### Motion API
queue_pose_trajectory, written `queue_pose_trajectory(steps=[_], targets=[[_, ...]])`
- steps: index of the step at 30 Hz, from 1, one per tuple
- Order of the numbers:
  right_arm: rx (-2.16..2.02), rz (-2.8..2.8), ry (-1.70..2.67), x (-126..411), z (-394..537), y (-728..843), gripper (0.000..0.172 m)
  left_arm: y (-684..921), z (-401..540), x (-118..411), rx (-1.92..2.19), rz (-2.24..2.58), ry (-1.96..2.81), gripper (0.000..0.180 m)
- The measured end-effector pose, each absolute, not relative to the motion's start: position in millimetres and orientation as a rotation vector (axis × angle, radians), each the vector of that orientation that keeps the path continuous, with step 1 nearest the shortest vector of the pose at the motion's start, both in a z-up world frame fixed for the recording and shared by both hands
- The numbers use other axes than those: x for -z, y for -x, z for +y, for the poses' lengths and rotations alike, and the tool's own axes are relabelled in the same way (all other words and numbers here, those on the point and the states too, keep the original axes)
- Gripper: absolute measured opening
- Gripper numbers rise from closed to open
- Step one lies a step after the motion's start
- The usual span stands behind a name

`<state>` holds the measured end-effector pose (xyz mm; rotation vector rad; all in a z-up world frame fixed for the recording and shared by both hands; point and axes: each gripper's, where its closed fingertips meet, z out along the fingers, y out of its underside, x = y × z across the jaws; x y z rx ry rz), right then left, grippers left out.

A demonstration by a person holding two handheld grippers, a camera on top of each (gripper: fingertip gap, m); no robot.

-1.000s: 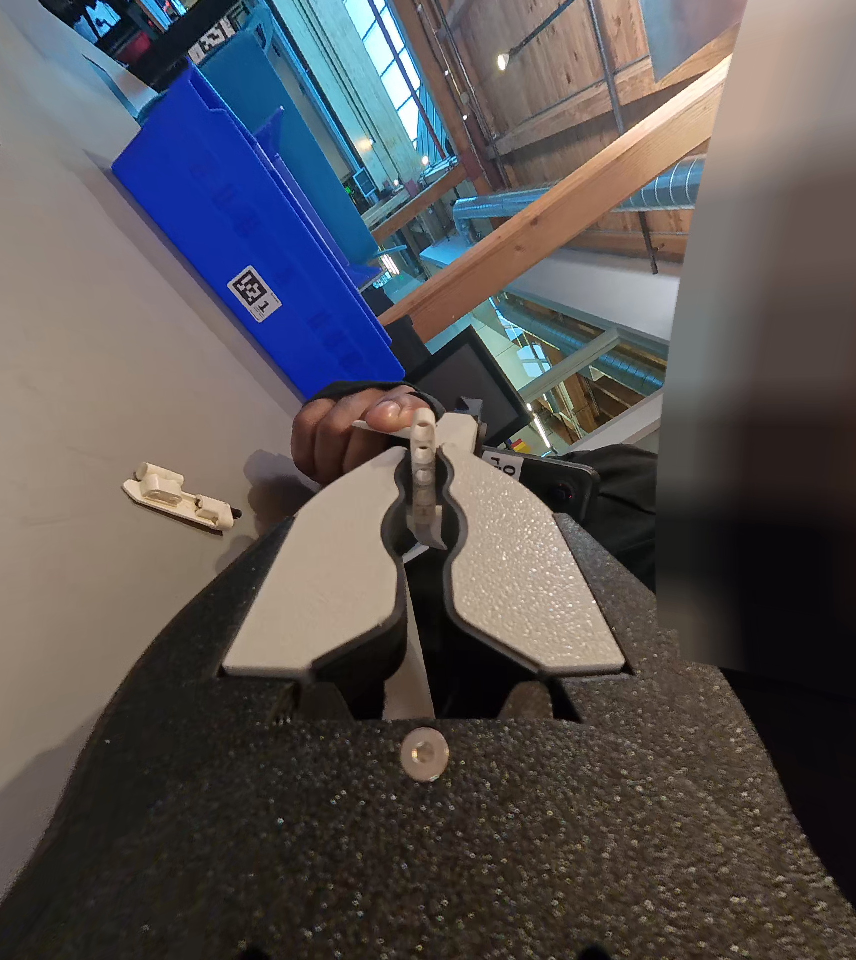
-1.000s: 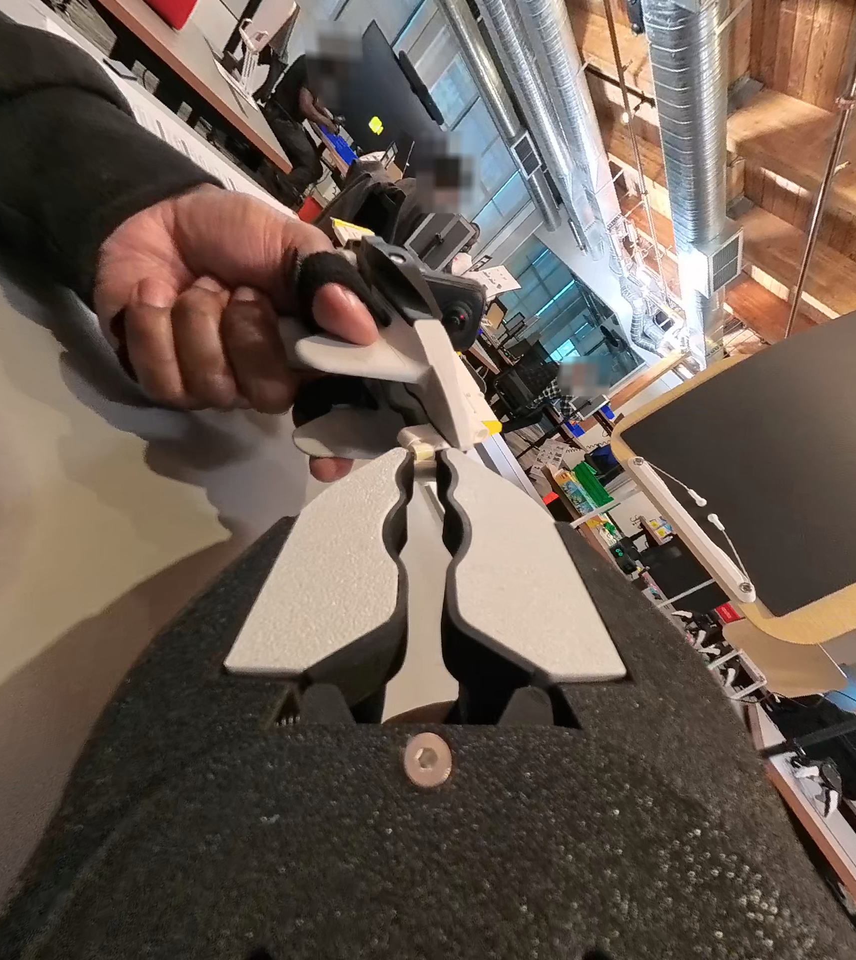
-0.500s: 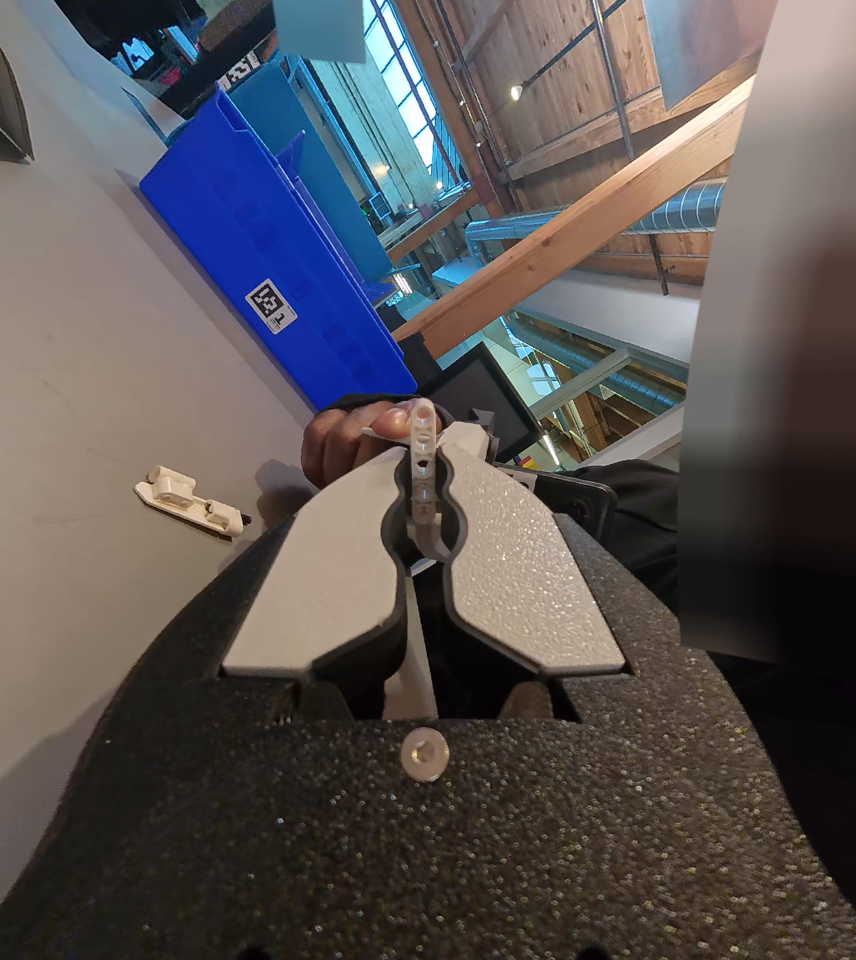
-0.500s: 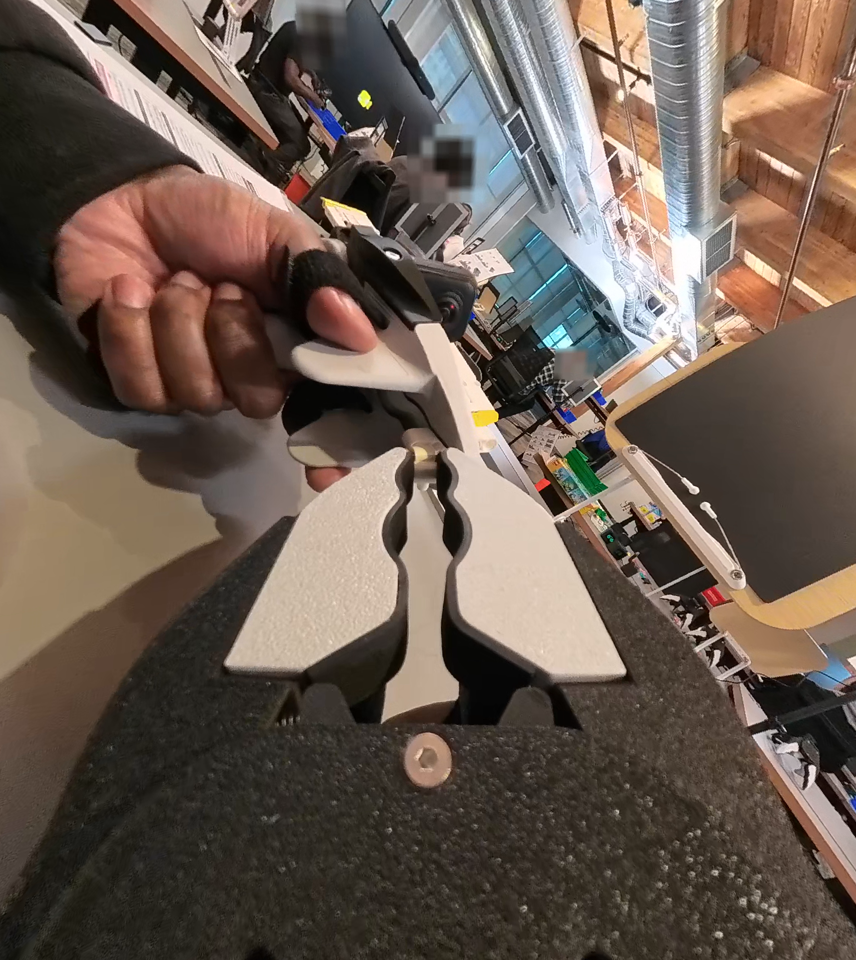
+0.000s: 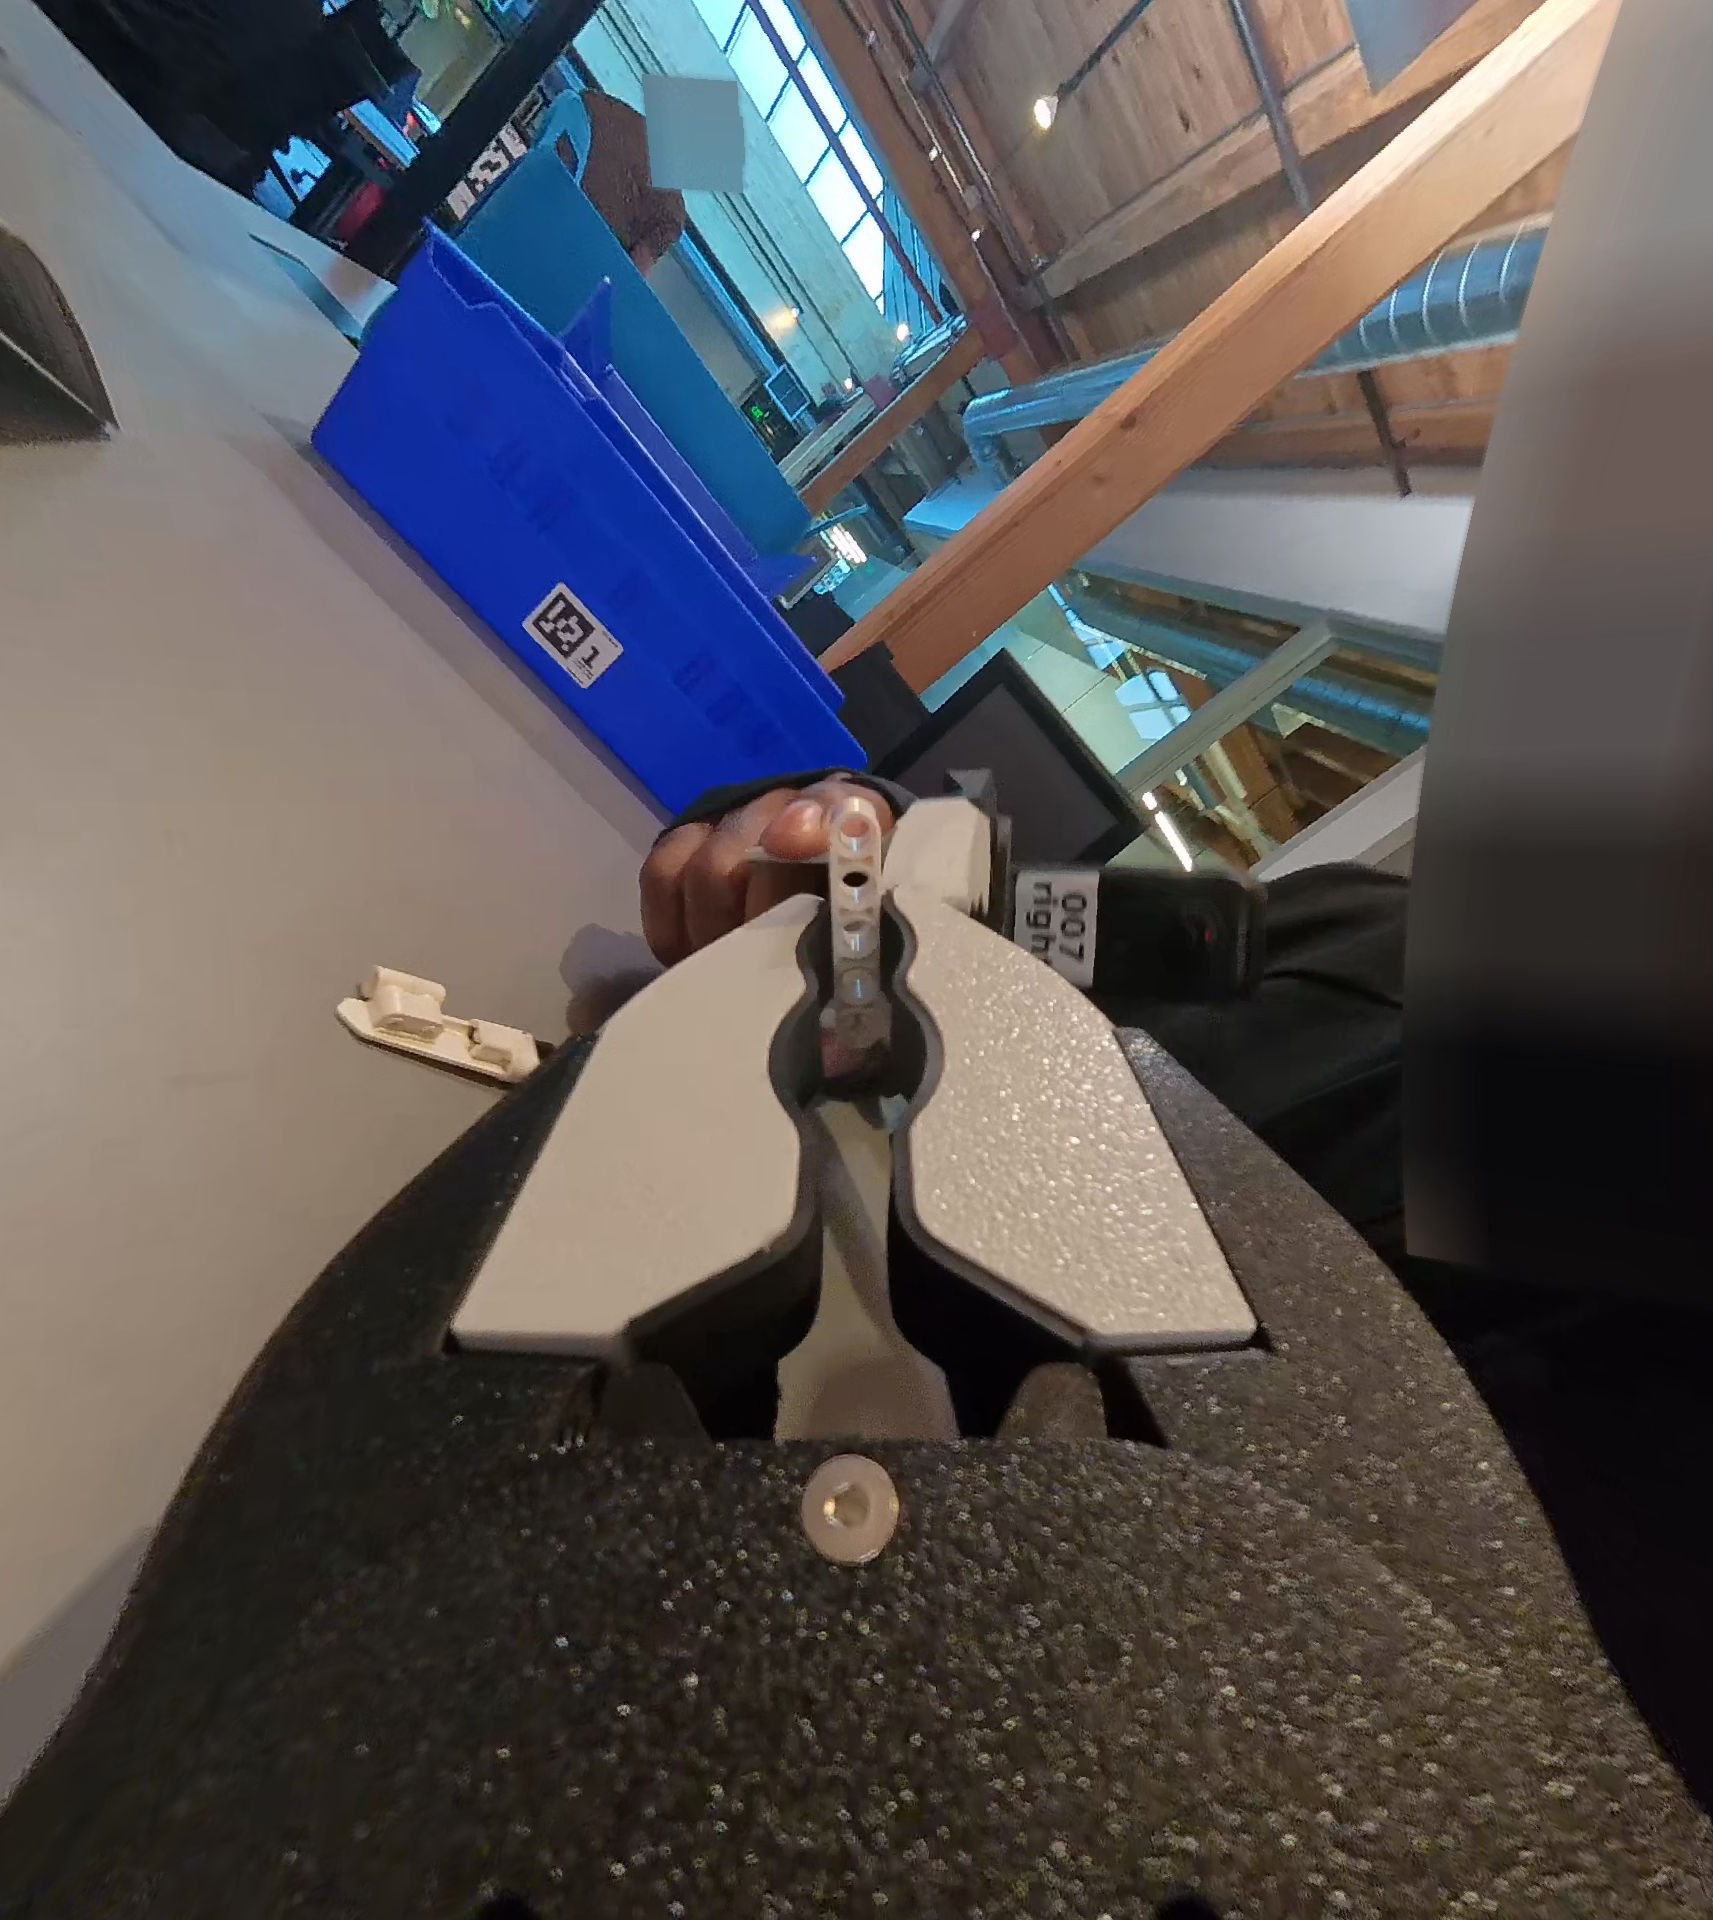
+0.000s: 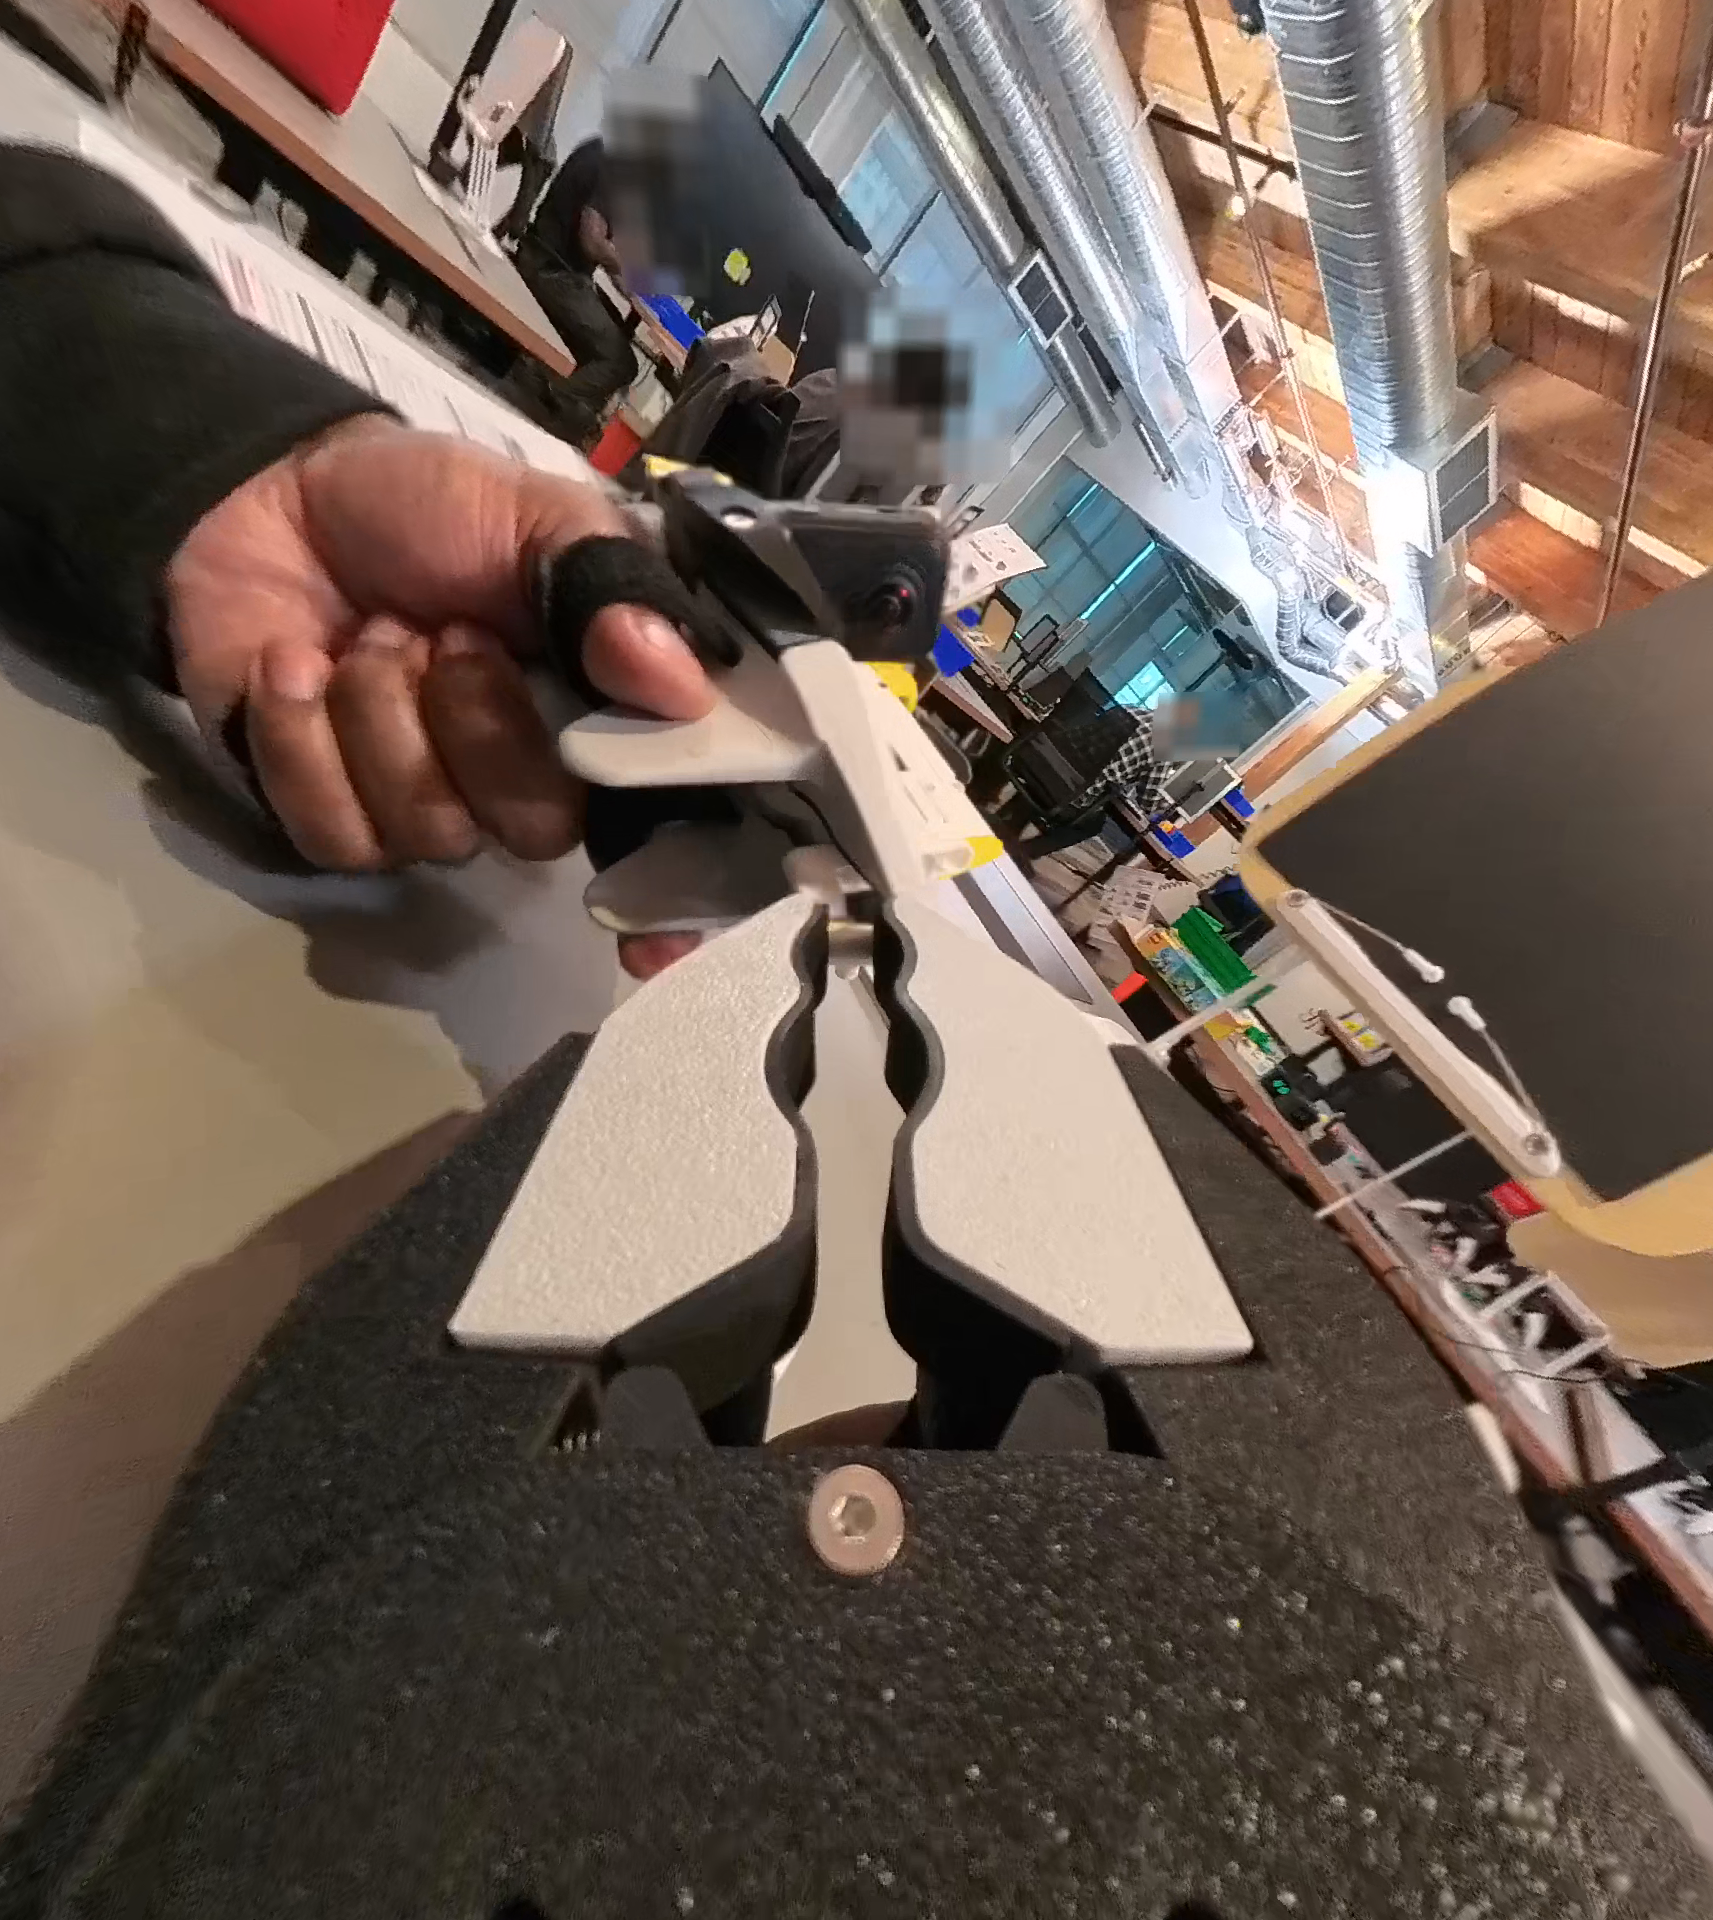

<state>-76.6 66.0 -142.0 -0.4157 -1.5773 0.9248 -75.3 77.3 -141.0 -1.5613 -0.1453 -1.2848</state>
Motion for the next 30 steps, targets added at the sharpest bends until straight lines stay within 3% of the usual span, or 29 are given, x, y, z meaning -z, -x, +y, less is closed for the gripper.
queue_pose_trajectory(steps=[9,21,30], targets=[[-1.643,-1.502,0.646,110.2,67.6,64.4,0.008,57.7,66.6,140.0,1.099,0.154,1.608,0.008],[-2.021,-1.375,0.721,97.1,67.2,59.1,0.008,34.6,63.6,132.8,1.099,0.275,1.542,0.008],[-1.978,-1.405,0.738,104.3,63.3,64.2,0.008,37.4,66.1,132.4,1.071,0.24,1.537,0.008]])
